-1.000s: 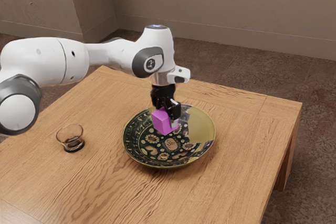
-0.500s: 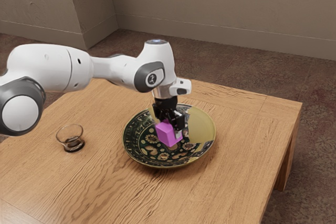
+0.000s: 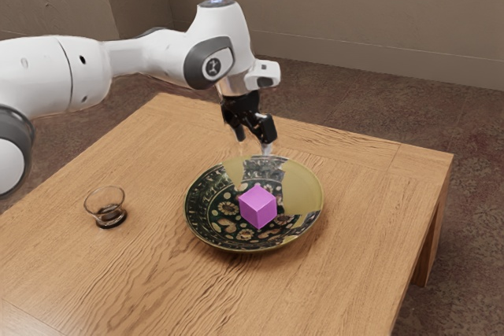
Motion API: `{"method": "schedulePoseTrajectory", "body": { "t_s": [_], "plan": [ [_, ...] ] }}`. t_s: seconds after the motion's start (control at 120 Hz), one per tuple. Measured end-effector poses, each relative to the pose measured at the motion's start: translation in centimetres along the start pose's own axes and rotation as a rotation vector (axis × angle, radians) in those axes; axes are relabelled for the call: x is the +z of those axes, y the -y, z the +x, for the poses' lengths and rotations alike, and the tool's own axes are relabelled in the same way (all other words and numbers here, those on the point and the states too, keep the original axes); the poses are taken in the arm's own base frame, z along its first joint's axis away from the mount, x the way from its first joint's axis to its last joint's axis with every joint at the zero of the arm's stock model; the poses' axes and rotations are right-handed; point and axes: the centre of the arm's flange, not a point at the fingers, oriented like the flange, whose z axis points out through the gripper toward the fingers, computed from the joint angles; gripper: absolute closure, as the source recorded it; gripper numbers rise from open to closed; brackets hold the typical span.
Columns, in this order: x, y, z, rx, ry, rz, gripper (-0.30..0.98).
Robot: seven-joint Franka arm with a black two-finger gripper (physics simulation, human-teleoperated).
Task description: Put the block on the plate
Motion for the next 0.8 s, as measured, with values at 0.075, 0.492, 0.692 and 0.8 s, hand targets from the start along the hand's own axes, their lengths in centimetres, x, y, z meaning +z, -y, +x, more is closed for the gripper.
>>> {"method": "schedulePoseTrajectory", "body": {
  "t_s": [0.075, 0.492, 0.692, 0.8],
  "plan": [
    [-5.7, 0.4, -0.8, -0.019, -0.02, 0.041, 0.01],
    [-16.4, 5.9, -15.1, -0.241, 0.137, 0.014, 0.0],
    [-15.4, 9.7, -17.9, -0.348, 0.195, -0.007, 0.0],
    [-15.5, 11.7, -19.0, -0.398, 0.208, -0.003, 0.0]
  ]
}}
